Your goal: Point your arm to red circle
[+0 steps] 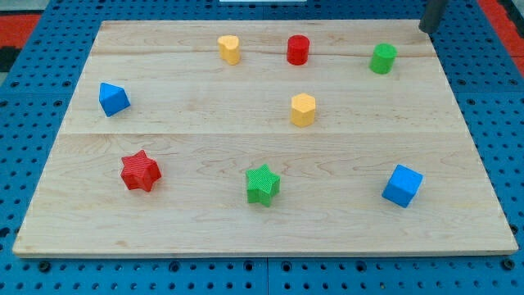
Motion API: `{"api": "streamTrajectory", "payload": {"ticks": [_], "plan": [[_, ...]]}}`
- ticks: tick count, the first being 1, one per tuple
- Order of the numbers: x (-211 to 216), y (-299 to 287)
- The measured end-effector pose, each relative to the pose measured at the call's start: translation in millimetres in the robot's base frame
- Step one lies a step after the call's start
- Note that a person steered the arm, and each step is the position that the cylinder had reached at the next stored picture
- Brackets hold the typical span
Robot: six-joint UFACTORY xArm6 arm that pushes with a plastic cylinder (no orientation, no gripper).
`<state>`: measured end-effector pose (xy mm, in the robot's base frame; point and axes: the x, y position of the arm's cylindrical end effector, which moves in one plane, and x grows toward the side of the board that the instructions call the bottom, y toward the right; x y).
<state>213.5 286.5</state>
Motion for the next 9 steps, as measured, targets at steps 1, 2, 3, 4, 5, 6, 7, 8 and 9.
{"api": "streamTrajectory", "payload": {"ticks": [1,2,3,4,5,6,7,8,9], "plan": [[0.0,-2.3],[0.0,-34.5],[0.2,-48.5],[3.3,-68.0],[15.3,-77.6],[22.0,-110.4],[32.5,-141.0],[65.0,-151.2],[88.4,-187.3]]}}
